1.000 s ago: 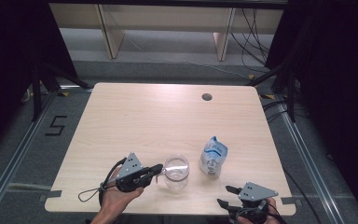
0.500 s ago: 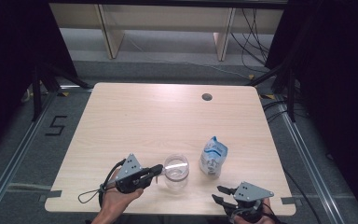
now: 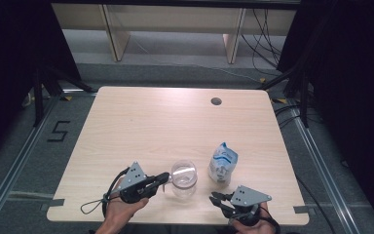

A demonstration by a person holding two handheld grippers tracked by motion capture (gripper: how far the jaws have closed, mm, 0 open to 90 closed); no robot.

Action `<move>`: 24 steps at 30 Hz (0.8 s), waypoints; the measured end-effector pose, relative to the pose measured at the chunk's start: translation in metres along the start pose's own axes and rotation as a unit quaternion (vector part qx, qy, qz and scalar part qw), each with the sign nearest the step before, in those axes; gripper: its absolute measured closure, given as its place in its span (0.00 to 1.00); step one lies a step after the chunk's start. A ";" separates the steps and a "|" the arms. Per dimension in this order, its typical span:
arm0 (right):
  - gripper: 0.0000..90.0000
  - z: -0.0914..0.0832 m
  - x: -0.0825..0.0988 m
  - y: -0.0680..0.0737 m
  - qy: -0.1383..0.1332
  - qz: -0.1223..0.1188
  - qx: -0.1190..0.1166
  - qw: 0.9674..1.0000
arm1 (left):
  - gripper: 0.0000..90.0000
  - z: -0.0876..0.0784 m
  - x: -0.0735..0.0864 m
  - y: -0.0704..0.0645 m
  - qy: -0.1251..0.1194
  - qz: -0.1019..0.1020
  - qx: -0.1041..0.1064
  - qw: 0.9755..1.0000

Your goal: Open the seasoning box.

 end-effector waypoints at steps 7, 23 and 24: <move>0.91 0.010 -0.014 -0.002 -0.010 -0.002 0.002 1.000 | 0.98 0.000 0.001 0.001 -0.003 -0.002 0.004 1.000; 0.97 0.023 -0.047 -0.009 -0.039 0.001 -0.004 0.999 | 0.97 -0.001 0.002 0.001 -0.004 -0.003 0.007 1.000; 0.97 0.023 -0.049 -0.009 -0.040 0.000 -0.009 0.999 | 0.97 -0.001 0.002 0.001 -0.005 -0.011 0.007 1.000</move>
Point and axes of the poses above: each handheld gripper's, and its own axes: z roughly forward along the jaws, x roughly out of its underside, y roughly to its left, the point moved 8 cm from there along z, roughly forward along the jaws, and after that the axes turned 10 degrees about y, right-handed, at the moved point
